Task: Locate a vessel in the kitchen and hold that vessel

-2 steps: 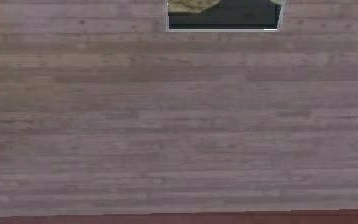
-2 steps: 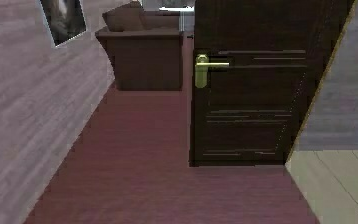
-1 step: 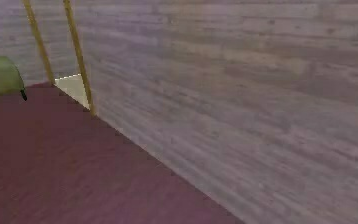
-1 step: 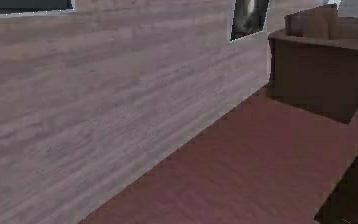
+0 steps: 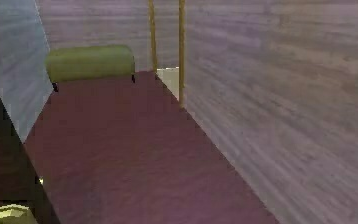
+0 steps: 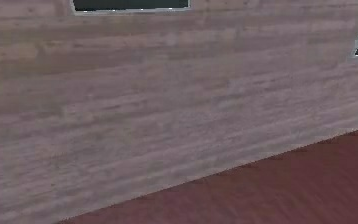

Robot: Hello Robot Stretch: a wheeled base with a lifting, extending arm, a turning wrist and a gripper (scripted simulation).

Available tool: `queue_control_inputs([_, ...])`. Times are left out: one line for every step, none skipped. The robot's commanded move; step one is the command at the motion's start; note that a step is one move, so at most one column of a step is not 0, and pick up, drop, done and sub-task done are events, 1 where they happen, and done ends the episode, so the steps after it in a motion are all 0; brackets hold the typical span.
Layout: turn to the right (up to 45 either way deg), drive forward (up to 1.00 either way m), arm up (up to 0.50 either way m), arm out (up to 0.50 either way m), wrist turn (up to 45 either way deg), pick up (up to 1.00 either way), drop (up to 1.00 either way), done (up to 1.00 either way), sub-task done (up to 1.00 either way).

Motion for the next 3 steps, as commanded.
queue_control_inputs([0.0, 0.80, 0.00, 0.00, 0.0, 0.00, 0.00, 0.00, 0.00])
queue_control_inputs([-9.0, 0.00, 0.00, 0.00, 0.0, 0.00, 0.00, 0.00, 0.00])
queue_control_inputs([0.0, 1.00, 0.00, 0.00, 0.0, 0.00, 0.00, 0.00, 0.00])
